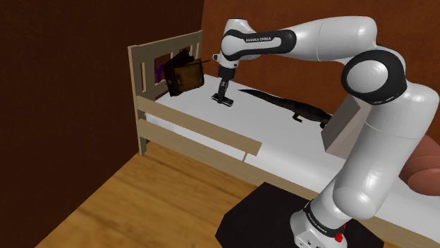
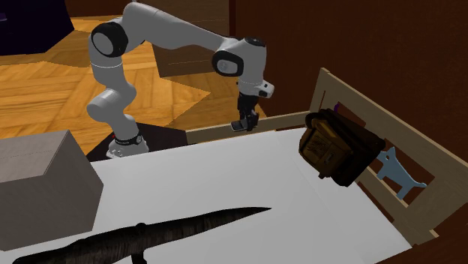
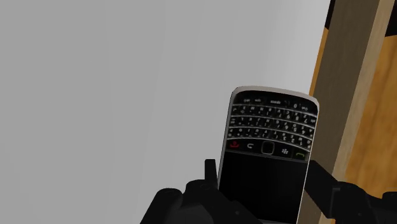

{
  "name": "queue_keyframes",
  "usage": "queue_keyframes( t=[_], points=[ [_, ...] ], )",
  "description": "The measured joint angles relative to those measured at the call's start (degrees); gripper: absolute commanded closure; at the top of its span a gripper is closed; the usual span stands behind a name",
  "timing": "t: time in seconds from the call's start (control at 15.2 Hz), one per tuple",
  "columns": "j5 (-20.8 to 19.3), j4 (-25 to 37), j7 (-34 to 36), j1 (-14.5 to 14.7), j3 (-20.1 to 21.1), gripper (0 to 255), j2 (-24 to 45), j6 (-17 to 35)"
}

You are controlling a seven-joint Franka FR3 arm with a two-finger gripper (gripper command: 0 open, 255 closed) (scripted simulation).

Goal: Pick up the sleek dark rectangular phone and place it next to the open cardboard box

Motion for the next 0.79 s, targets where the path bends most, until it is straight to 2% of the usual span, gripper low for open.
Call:
queue_keyframes(
  t=[0.79],
  points=[
    [-0.1,8.1,0.2,-0.1,0.0,255,-0.9,-9.0]
  ],
)
